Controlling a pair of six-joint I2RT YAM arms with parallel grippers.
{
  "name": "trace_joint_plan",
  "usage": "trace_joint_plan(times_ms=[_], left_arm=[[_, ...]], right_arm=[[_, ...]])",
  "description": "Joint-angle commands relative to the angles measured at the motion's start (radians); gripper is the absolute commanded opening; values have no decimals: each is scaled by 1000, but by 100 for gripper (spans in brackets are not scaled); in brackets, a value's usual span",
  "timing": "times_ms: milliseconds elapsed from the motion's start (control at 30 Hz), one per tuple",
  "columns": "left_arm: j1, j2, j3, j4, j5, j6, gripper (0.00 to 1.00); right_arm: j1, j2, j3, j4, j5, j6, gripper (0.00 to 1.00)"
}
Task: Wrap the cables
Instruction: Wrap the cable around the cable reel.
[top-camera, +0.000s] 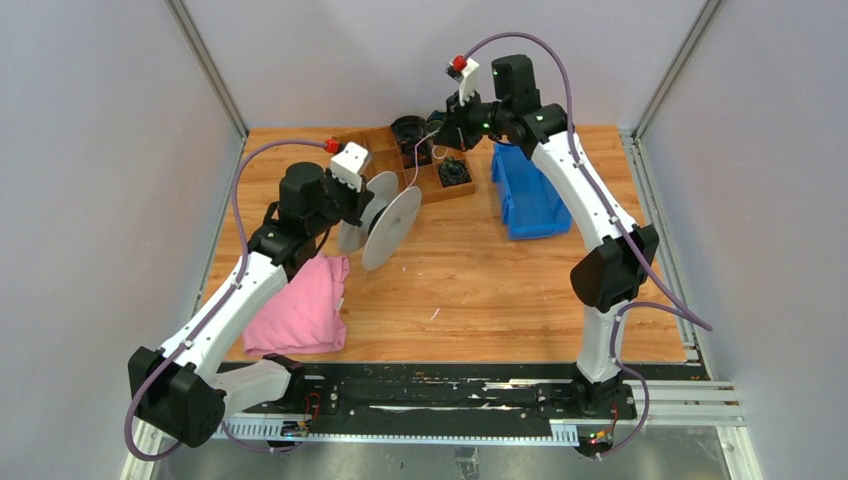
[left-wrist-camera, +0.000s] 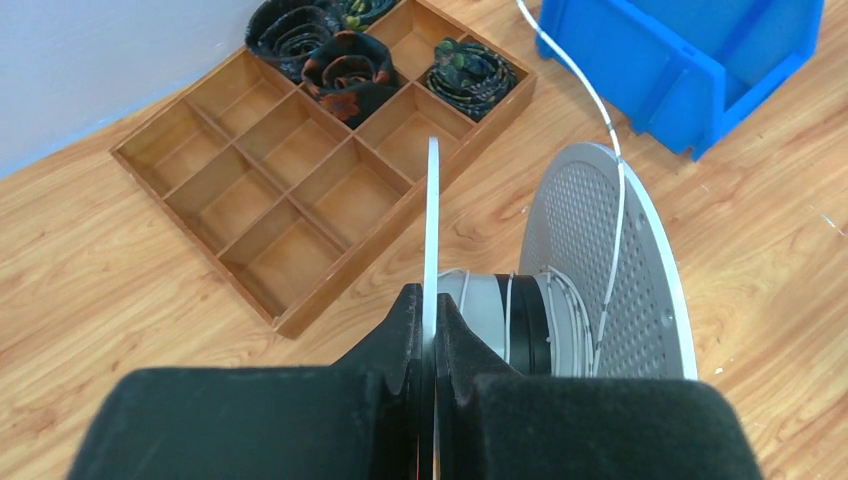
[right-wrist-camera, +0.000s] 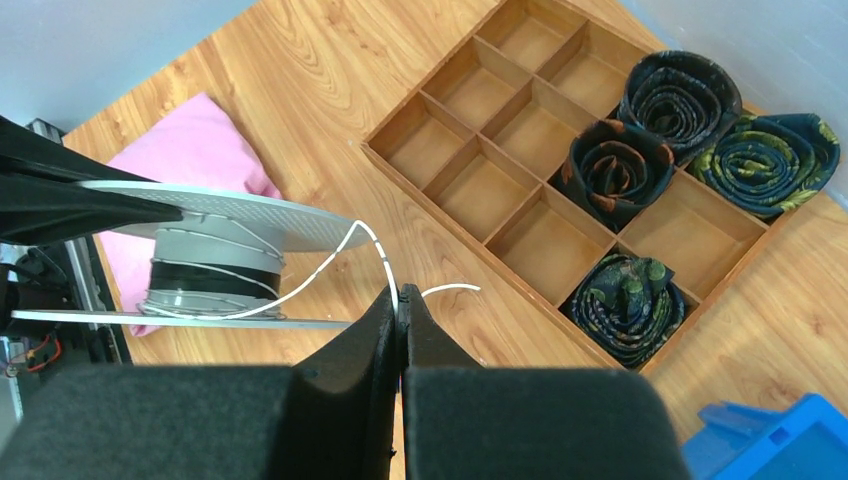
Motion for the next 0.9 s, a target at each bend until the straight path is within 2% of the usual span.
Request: trace_joint_plan(times_ms=[0,400,867], left_arm=[[-7,-31,37,54,65,-17,0],[26,-24,65,80,175,-106,0],[104,-13,124,87,112,-291,0]], right_arm=[[-20,3,-57,25,19,-56,1],[-42,-13,-202,46,46,-109,1],[-52,-34,-404,91,-22,-141,1]])
